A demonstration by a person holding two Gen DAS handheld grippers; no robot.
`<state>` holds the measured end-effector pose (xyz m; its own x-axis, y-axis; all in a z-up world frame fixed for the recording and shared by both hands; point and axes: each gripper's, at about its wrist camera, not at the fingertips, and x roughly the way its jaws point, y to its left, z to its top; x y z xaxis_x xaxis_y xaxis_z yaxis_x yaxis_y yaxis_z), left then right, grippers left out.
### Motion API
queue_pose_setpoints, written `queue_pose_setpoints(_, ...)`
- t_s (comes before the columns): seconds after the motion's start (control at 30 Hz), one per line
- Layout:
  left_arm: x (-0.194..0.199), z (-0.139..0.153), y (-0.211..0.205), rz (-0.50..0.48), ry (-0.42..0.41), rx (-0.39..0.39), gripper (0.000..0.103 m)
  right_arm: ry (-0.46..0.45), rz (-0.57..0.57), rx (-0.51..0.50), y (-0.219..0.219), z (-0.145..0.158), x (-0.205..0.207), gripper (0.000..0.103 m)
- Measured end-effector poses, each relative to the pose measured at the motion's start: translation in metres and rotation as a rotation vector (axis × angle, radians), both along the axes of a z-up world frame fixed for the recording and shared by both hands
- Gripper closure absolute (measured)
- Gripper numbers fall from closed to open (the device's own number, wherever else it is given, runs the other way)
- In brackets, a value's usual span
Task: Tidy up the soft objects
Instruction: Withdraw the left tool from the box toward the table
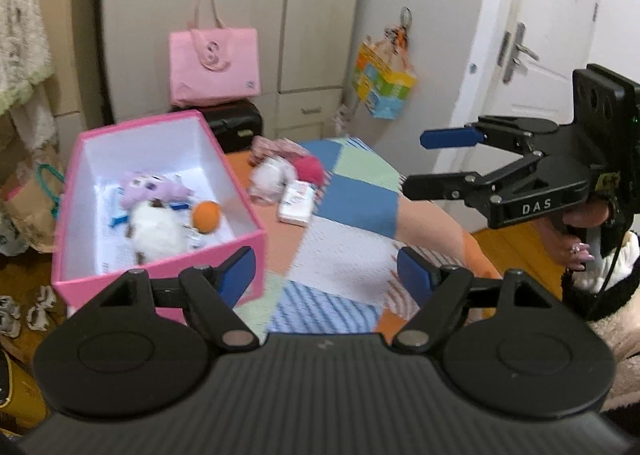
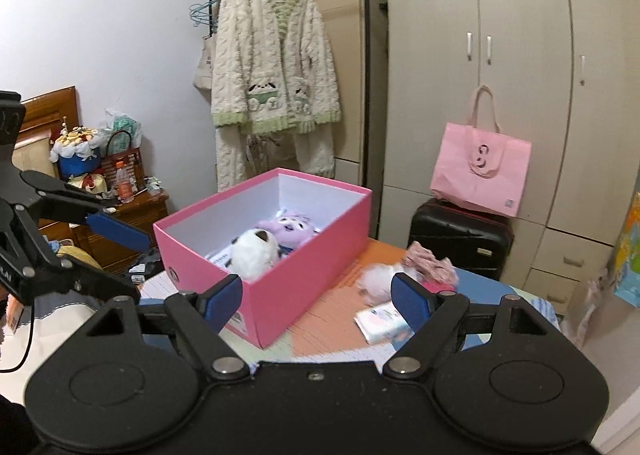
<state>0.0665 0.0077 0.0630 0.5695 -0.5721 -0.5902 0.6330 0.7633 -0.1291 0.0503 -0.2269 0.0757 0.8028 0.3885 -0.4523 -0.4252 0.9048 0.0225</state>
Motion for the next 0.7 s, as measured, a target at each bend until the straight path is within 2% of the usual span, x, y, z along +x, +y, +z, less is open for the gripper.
queue_pose_setpoints(0.13, 0.003, -0.015, -0.024, -0.026, 0.019, 0.005, 0.026, 0.005, -0.012, 0.009, -0.016, -0.01, -0.003, 0.017)
queue_pose_setpoints(0.3, 0.01, -0.032, -0.052, -0.039, 0.0, 0.014, 0.026, 0.01, -0.036, 0.021, -0.038, -0.024, 0.006, 0.017)
queue_pose_setpoints(0.5, 0.023, -0.051, -0.081, -0.017, -0.033, 0.019, 0.026, -0.05, -0.129, 0.078, -0.068, -0.047, 0.03, 0.011)
queue_pose_setpoints(0.63, 0.039, -0.064, -0.099, -0.008, -0.047, 0.015, 0.026, -0.044, -0.151, 0.102, -0.085, -0.062, 0.051, 0.01)
queue_pose_setpoints(0.7, 0.047, -0.07, -0.109, 0.0, -0.059, 0.019, 0.026, -0.016, -0.159, 0.082, -0.09, -0.068, 0.063, 0.011)
